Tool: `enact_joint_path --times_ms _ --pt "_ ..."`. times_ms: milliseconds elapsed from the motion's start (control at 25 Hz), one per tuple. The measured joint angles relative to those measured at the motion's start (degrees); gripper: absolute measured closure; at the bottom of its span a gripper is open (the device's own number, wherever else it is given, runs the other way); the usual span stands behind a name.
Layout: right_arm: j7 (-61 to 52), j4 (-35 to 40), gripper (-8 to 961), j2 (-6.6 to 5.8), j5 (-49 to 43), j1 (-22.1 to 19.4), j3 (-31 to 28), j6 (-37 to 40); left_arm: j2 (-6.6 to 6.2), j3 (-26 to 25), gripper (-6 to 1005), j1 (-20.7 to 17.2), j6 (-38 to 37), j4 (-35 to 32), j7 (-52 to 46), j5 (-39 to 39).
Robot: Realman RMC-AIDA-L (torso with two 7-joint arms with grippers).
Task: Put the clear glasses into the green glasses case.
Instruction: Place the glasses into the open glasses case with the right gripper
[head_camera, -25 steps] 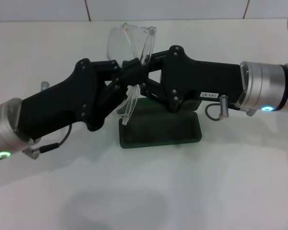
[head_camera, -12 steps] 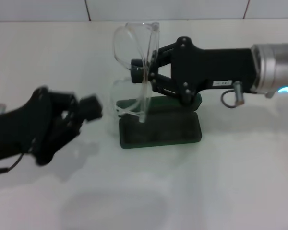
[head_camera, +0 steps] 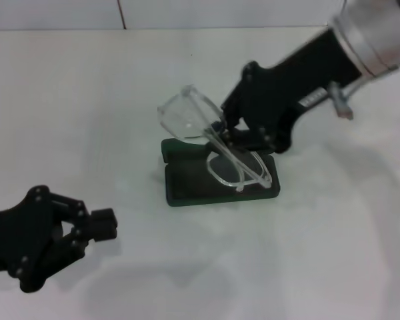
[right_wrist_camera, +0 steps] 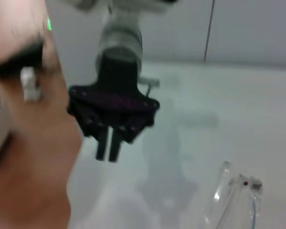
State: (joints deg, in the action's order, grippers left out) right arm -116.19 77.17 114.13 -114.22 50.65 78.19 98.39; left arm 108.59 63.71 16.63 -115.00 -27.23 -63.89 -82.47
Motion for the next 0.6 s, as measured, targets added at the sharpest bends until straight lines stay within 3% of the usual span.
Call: enact_joint_path --times_ms 120,360,600 --pt "-6.6 -3.7 798 1.65 -9.8 8.6 1.8 2.2 -0.03 0.0 926 -0.4 0.0 0.0 -0.1 -0.9" --pt "-12.2 -19.8 796 2.04 -16.2 22.7 14.7 -1.2 -0.02 -3.8 926 -2.6 0.1 -1.7 -0.9 -3.7" --pt "-14.6 -25.0 795 2.05 -16.2 26.7 25.4 -8.5 0.12 -6.5 925 -5.0 0.1 -5.6 -3.3 -8.5"
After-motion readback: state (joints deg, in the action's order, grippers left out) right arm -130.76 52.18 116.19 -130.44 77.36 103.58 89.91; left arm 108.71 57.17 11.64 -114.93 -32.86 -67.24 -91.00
